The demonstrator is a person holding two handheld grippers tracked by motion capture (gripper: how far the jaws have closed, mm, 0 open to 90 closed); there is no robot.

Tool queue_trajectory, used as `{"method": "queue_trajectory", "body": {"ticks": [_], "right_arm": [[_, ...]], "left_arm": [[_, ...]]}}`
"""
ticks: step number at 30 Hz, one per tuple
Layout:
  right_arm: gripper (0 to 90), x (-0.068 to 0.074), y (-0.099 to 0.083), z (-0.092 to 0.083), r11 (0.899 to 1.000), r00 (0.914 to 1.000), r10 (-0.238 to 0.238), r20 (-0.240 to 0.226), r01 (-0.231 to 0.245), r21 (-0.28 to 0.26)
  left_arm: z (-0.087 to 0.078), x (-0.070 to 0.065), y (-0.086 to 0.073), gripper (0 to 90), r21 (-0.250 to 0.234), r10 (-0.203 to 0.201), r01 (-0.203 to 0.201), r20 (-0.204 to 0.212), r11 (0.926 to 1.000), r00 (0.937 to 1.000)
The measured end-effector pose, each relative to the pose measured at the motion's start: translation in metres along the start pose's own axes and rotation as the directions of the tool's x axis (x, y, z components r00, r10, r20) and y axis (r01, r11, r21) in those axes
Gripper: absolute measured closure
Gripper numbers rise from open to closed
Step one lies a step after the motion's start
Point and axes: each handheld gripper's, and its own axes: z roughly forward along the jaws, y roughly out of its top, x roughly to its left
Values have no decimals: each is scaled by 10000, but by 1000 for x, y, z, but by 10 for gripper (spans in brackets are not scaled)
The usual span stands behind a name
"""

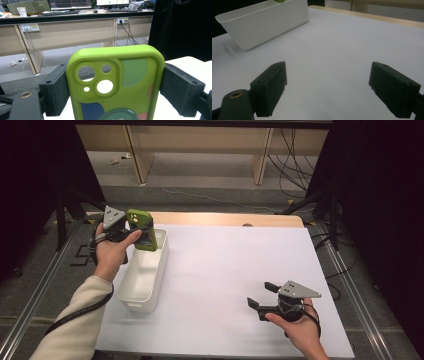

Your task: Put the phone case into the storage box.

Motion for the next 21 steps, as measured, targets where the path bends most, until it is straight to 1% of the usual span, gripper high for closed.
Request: {"method": "queue_trajectory", "body": {"ticks": [10,21], "right_arm": [[159,0,0,0,10000,10000,3,1,-3,1],[159,0,0,0,10000,10000,-3,-9,3,0]], "left_arm": [[3,-1,-1,164,61,49,-49,59,10000,10000],[5,1,-3,163,125,71,-71,30,9999,10000]]}}
